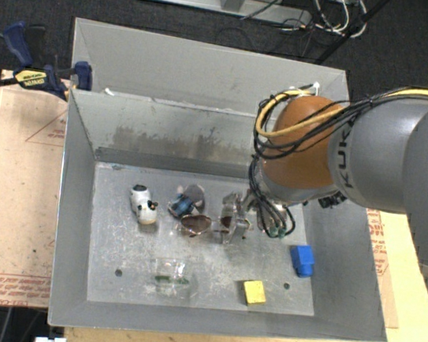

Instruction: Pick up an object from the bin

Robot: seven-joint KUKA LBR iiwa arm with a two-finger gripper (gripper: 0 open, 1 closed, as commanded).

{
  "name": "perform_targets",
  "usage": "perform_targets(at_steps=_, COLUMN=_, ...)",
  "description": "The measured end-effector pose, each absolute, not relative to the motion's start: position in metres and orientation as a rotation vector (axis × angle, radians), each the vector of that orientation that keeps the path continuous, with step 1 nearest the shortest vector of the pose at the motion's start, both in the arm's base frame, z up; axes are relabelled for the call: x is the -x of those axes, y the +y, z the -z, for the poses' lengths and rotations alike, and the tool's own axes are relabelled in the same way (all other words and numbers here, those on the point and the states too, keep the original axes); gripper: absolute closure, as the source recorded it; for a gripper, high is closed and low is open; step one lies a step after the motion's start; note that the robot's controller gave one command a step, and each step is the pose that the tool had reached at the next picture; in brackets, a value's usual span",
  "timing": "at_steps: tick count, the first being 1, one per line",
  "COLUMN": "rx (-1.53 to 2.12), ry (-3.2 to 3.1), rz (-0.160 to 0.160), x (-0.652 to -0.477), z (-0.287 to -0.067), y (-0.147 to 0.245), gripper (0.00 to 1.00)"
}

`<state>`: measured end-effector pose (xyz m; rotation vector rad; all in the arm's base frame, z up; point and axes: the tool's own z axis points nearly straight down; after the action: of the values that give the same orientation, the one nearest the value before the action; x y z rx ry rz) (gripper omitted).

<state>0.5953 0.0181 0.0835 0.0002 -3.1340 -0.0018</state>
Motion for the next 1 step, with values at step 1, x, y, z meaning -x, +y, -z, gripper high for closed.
perform_targets(at_steps=1, rx=0.000, ry=-3.139, rz=0.002, x=-0.5965, z=-0.1053, y=0.0182, gripper=1.00)
